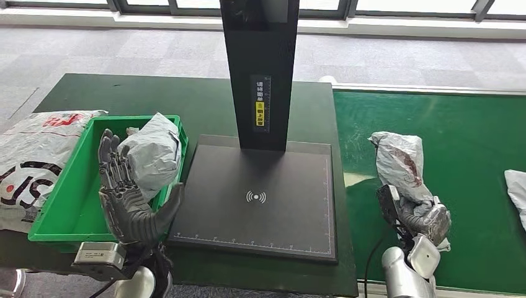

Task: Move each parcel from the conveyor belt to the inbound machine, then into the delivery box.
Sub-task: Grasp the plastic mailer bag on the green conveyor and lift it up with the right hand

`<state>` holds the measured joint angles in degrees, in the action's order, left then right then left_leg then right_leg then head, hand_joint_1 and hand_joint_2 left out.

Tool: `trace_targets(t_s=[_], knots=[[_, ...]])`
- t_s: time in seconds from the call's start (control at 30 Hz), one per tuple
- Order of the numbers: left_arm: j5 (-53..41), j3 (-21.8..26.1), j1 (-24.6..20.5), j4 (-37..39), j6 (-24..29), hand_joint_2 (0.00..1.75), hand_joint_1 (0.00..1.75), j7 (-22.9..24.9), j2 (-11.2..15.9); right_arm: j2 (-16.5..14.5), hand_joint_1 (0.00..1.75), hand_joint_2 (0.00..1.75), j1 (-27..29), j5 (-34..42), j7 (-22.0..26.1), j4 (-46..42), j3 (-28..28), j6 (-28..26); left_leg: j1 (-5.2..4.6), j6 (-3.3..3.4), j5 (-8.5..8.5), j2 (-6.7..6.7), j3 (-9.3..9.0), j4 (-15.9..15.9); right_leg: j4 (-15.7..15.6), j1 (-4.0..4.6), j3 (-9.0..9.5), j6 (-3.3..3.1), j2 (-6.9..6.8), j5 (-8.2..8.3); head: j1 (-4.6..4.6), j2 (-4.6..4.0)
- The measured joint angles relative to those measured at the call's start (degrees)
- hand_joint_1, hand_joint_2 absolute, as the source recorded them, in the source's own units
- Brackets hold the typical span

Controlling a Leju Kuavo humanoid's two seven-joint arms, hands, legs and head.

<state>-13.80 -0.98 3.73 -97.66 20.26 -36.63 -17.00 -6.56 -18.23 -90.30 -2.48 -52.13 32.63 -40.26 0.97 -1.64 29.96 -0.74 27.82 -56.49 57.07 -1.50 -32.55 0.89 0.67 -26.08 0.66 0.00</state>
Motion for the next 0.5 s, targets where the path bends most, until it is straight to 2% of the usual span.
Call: trace_targets(t_s=[0.23,0.43,0.5], knots=[[0.0,0.0,0.2,0.0,0.1,1.75,0.00,0.0,0.0,-2.3,1.75,1.75,2.0,0.1,0.1,-7.3,-0.7,0.0,-0.05,0.03,0.04,-0.04,0.39,0.0,0.0,-0.04,0.03,0.02,-0.05,0.00,-0.01,0.00],[0.0,0.0,0.2,0.0,0.1,1.75,0.00,-0.5,0.0,-6.0,1.75,1.75,5.4,0.9,7.0,-17.5,-3.4,0.0,-0.01,0.01,0.04,0.00,0.38,0.0,0.0,0.00,-0.03,-0.01,-0.02,-0.02,0.00,0.00],[-0.1,0.0,0.1,0.1,-0.1,1.75,0.00,-0.6,0.0,-7.2,1.75,1.75,7.1,0.4,6.6,-21.3,-5.9,0.0,0.01,0.00,0.04,0.01,0.28,0.0,0.0,0.03,-0.06,-0.02,0.00,-0.03,0.00,0.00]])
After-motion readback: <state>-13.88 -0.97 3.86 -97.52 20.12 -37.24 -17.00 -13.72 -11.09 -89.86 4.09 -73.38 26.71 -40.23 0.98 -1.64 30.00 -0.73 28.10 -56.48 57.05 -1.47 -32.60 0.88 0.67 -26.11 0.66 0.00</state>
